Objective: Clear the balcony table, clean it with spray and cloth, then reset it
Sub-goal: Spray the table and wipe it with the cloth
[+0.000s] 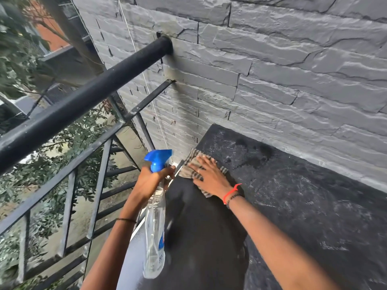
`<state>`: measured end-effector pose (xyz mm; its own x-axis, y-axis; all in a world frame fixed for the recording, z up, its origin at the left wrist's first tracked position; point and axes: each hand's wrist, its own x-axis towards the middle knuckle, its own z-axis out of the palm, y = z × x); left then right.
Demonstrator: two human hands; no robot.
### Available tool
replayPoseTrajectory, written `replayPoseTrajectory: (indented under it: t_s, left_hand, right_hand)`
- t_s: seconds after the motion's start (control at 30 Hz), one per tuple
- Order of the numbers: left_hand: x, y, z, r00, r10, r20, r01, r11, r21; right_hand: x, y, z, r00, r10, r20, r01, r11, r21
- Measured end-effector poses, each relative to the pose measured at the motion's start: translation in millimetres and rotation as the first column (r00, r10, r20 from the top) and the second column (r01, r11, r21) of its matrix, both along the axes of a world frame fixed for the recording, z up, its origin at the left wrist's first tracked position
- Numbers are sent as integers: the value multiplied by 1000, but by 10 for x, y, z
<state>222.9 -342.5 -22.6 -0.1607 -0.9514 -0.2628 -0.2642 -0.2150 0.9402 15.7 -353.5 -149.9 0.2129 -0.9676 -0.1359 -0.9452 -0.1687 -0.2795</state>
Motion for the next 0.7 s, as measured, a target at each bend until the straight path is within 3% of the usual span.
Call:
replayPoseTrajectory:
  t_s: [0.17,0.27,0.43,0.57,0.7]
  left_hand:
    - [-87,-37,-9,1000,-19,11,19,1000,-2]
    - [-144,-92,2,1000,-13,-15,13,999,34]
    - [-196,-170,-12,999,-22,-28,24,998,63]
    - [-228,-184,-14,998,-44,-42,46,997,61]
    - [-275,-170,-9,998,-38,-42,40,997,60]
  right_hand:
    - [407,199,-97,987,158,-9,-158,986,-44]
    - [270,640,-186,986,162,41,-159,985,-61]
    - [-518,995,-153,1000,12,-23,-13,998,-60]
    - [-1094,598,-27,983,-185,-11,184,980,-74]
    - [-935,64,5,967,-254,11,254,967,-27]
